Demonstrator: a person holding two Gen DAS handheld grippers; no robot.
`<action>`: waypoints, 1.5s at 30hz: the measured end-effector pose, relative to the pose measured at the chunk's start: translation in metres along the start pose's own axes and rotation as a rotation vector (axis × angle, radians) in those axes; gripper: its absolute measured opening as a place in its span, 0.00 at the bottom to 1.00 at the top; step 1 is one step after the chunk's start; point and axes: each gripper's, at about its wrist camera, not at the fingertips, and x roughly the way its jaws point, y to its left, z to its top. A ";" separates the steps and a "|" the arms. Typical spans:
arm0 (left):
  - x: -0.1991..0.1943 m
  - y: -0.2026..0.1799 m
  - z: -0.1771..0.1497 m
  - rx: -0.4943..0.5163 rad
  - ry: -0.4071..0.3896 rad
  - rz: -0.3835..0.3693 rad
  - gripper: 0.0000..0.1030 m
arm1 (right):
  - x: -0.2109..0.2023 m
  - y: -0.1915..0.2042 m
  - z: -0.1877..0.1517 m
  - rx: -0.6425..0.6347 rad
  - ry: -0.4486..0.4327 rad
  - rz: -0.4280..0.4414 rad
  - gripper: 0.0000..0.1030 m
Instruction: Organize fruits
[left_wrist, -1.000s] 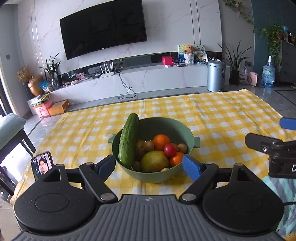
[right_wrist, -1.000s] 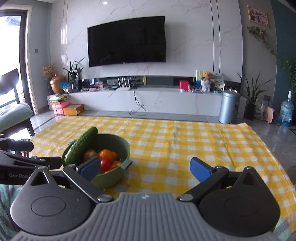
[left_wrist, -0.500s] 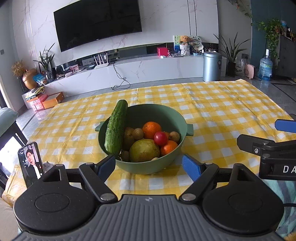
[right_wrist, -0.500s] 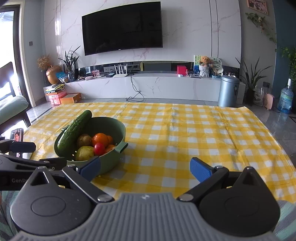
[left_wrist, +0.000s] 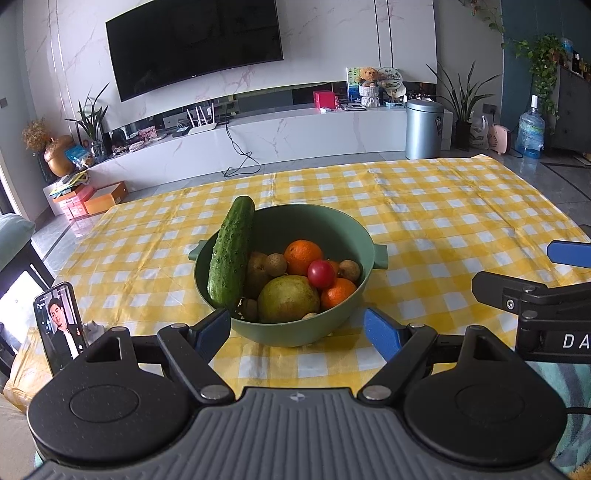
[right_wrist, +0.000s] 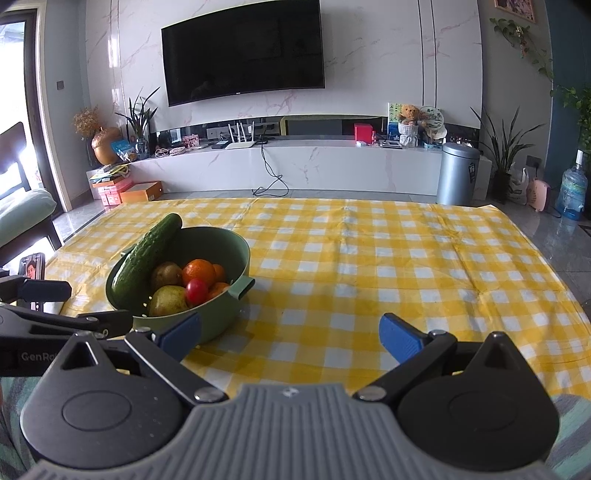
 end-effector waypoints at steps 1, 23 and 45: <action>0.000 0.000 0.000 0.000 -0.001 0.000 0.93 | 0.000 0.000 0.000 0.000 0.000 0.000 0.96; -0.008 -0.002 0.004 0.009 -0.022 0.004 0.93 | -0.004 -0.002 0.001 0.010 -0.015 -0.002 0.96; -0.017 -0.005 0.007 0.022 -0.083 -0.025 0.91 | -0.008 -0.007 0.000 0.022 -0.034 -0.006 0.96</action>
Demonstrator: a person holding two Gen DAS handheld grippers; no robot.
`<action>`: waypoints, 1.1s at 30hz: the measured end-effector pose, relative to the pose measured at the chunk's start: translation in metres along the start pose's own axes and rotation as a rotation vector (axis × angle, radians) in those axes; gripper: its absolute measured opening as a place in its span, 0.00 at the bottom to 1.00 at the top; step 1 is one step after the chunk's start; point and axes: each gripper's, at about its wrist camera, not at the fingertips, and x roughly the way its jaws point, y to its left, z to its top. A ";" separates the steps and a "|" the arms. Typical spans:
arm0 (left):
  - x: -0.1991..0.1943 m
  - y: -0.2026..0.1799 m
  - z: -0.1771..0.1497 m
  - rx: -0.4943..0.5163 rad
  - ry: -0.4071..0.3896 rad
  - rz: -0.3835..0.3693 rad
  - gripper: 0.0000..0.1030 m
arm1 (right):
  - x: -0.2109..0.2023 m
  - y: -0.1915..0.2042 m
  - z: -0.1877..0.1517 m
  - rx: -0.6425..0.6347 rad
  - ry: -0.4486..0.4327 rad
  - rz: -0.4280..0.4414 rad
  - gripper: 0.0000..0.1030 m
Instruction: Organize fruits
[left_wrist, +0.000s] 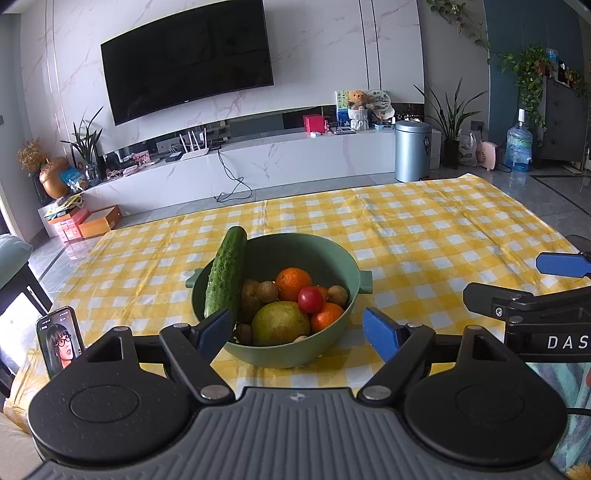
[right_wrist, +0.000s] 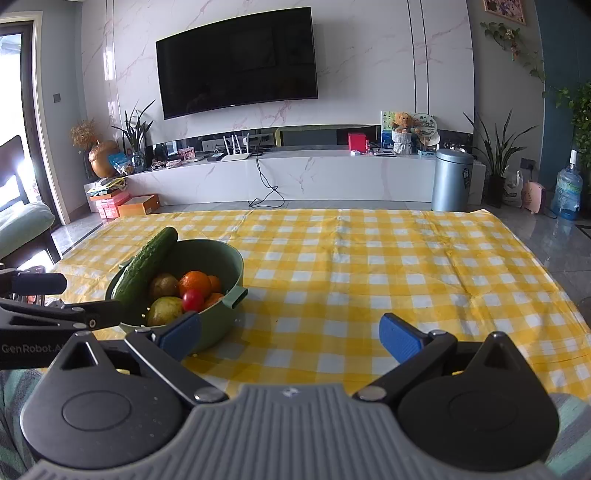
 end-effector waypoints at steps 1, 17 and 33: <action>0.000 0.000 0.000 0.000 -0.001 0.000 0.91 | 0.000 0.000 0.000 0.000 0.000 0.000 0.96; -0.001 0.001 0.000 -0.001 -0.006 -0.001 0.91 | -0.002 0.000 0.001 0.002 -0.006 -0.002 0.96; -0.001 0.001 0.001 -0.024 0.013 -0.006 0.91 | -0.002 0.000 0.001 0.002 -0.007 -0.003 0.96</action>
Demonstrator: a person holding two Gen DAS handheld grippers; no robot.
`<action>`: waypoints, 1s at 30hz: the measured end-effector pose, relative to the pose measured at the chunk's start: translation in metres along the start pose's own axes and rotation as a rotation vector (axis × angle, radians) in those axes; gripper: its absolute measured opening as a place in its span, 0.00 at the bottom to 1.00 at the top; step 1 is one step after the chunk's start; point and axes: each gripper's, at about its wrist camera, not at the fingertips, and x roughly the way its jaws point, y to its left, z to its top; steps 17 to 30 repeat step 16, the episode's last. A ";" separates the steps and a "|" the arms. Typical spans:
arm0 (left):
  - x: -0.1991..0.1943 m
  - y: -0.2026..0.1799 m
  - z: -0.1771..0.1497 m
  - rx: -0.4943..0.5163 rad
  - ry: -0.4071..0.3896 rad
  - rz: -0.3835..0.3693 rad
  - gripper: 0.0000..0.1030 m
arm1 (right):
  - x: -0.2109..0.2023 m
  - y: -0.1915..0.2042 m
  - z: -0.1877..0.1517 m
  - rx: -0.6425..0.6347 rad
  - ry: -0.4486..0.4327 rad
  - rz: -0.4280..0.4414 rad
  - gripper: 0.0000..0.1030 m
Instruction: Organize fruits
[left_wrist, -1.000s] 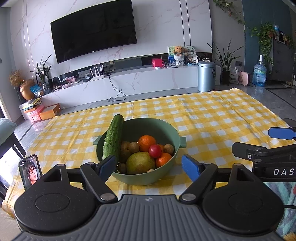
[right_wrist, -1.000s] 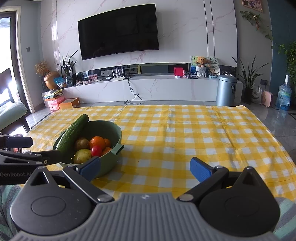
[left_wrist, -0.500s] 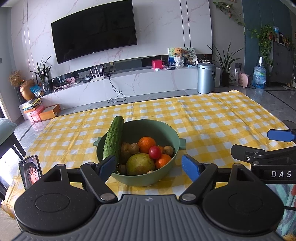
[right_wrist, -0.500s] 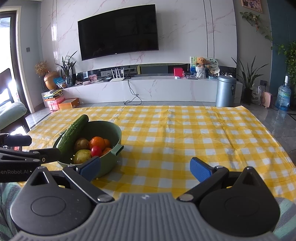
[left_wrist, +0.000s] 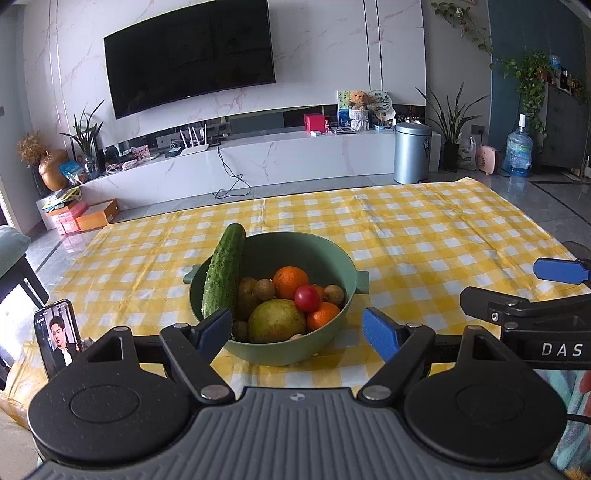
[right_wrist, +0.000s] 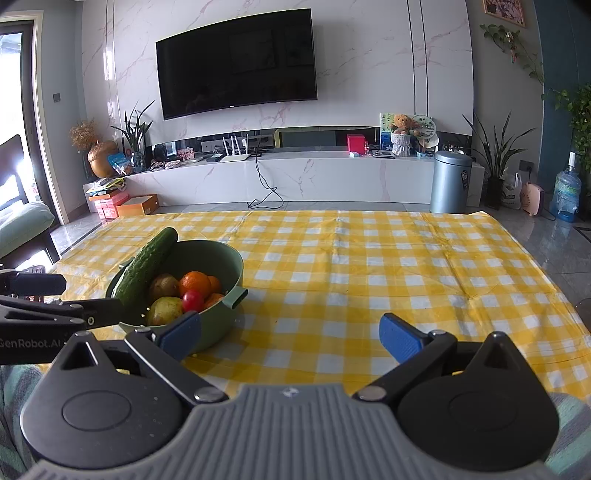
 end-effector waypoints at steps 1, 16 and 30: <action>0.001 0.000 0.000 0.002 0.003 0.004 0.91 | 0.000 0.000 0.000 0.000 0.000 0.000 0.96; 0.001 0.002 -0.004 -0.002 0.006 -0.012 0.91 | 0.002 0.000 -0.003 -0.006 0.023 0.003 0.96; 0.001 0.002 -0.004 -0.002 0.006 -0.012 0.91 | 0.002 0.000 -0.003 -0.006 0.023 0.003 0.96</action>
